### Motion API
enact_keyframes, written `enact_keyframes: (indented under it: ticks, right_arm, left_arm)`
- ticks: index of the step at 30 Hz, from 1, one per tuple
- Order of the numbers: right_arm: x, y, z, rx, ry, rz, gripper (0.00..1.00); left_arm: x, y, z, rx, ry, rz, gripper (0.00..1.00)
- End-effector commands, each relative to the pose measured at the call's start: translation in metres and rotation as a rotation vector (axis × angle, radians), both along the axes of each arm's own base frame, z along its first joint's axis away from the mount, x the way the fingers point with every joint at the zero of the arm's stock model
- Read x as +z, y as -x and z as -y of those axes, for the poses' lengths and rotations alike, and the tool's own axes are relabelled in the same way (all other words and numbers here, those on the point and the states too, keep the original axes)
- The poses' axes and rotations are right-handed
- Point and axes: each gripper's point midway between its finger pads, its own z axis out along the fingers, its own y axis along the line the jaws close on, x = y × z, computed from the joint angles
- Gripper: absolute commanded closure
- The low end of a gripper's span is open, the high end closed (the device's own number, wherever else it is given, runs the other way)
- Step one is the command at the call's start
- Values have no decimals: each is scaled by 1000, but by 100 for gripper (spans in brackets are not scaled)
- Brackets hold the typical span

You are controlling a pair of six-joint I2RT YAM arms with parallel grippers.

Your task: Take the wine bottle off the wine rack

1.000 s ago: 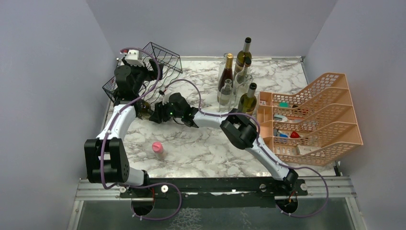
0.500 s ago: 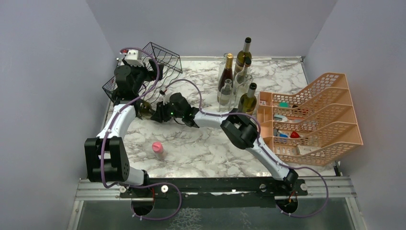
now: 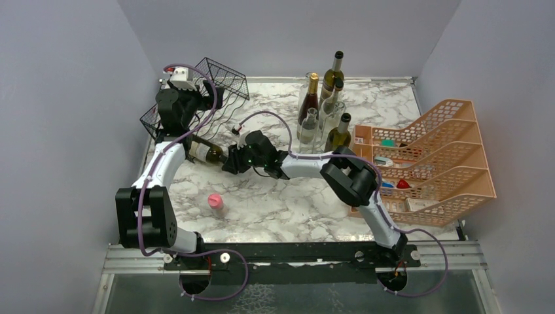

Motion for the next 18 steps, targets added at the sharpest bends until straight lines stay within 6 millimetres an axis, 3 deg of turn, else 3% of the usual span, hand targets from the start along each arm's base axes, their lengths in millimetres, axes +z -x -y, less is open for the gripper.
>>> enact_keyframes:
  ticks: [1,6,12,18]
  right_arm:
    - [66,-1,13,-41,-70,126,99]
    - [76,6,44,-79,-7,146,99]
    - [77,25,97,-94,73,136,99]
    - [79,42,154,-148,215,143,99]
  left_arm:
    - [24,-3,2,-28,12,58,3]
    - [21,-4,6,-49,30,45,3]
    - [10,-9,15,-93,43,15,1]
    - [10,-5,39,-169,34,17,1]
